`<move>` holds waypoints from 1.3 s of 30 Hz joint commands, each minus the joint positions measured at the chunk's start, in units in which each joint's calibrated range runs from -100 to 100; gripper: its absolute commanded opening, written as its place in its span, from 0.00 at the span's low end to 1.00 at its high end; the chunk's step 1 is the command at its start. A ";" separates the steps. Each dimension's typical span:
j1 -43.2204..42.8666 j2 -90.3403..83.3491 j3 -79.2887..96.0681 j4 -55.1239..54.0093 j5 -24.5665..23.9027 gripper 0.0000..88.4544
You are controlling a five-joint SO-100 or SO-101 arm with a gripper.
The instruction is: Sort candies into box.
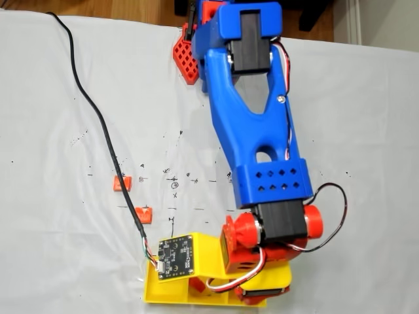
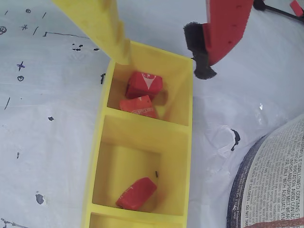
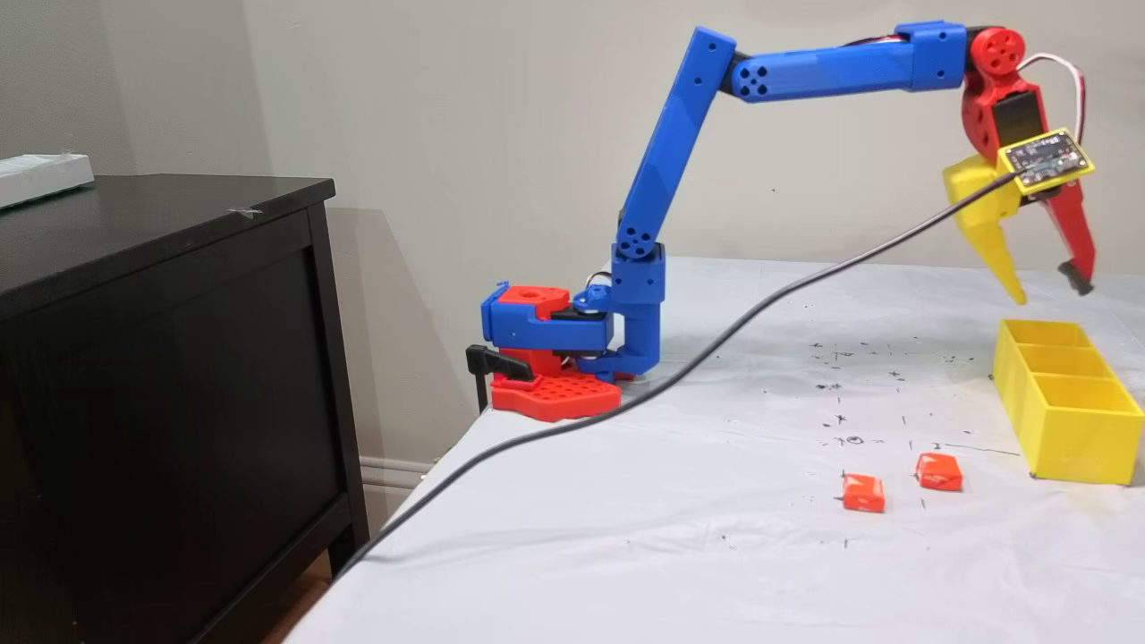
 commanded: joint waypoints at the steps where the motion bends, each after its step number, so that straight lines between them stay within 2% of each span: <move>1: -0.38 -5.30 -1.38 0.24 0.54 0.02; 9: 1.98 -11.40 4.54 0.49 1.61 0.00; 17: 10.31 -26.08 23.56 -1.89 7.13 0.00; 24: 18.92 -26.25 26.84 -1.97 11.82 0.00; 27: 22.00 -25.40 28.66 -3.28 12.99 0.03; 31: 24.80 -25.40 32.21 -5.49 15.04 0.13; 39: 28.34 -22.69 35.85 -8.36 18.75 0.20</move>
